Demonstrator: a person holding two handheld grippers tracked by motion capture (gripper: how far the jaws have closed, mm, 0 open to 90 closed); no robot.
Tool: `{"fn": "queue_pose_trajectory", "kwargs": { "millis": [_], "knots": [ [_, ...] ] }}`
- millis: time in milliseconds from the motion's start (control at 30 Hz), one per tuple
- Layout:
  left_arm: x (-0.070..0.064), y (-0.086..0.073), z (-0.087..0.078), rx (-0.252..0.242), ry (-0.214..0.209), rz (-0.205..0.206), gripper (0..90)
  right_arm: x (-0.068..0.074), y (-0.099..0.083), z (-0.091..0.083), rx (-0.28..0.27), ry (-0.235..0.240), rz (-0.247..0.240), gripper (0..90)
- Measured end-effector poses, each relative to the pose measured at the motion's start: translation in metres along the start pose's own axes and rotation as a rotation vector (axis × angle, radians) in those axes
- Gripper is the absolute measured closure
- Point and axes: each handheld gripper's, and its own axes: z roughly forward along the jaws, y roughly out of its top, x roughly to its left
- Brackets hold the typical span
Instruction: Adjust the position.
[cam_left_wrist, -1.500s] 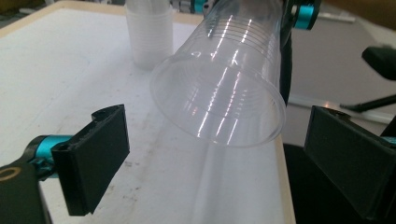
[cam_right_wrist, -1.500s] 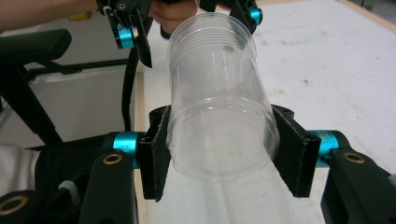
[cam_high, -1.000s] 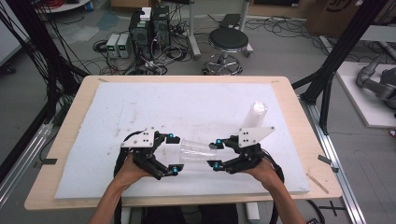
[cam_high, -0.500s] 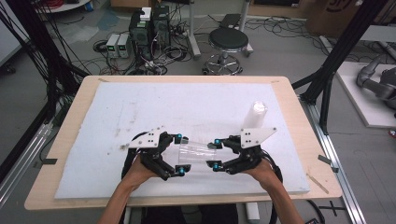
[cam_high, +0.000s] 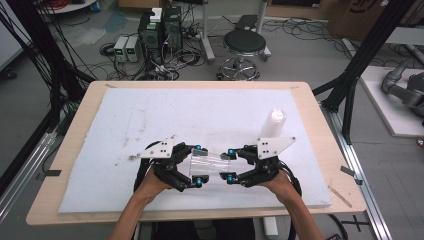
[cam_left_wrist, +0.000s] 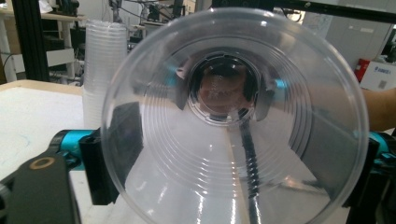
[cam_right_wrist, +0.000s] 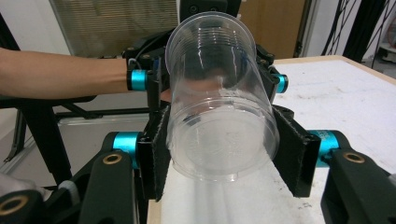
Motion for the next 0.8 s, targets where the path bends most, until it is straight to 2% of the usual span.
{"fn": "queue_pose_trajectory", "kwargs": {
  "millis": [167, 333, 400, 800],
  "knots": [
    [0.0000, 0.0005, -0.0013, -0.016, -0.007, -0.003, 21.2, -0.0003, -0.0004, -0.0001, -0.018, 0.007, 0.000, 43.5],
    [-0.0001, 0.0007, -0.0017, -0.024, -0.017, 0.003, 24.9, -0.0005, -0.0017, 0.0014, -0.012, 0.019, 0.001, 43.5],
    [-0.0005, 0.0009, -0.0017, -0.023, -0.019, 0.006, 27.8, -0.0010, -0.0022, 0.0017, -0.012, 0.018, 0.000, 43.5],
    [-0.0002, 0.0007, -0.0019, -0.009, -0.017, 0.002, 30.9, -0.0020, -0.0037, 0.0015, -0.008, 0.021, 0.005, 43.4]
  ]
}}
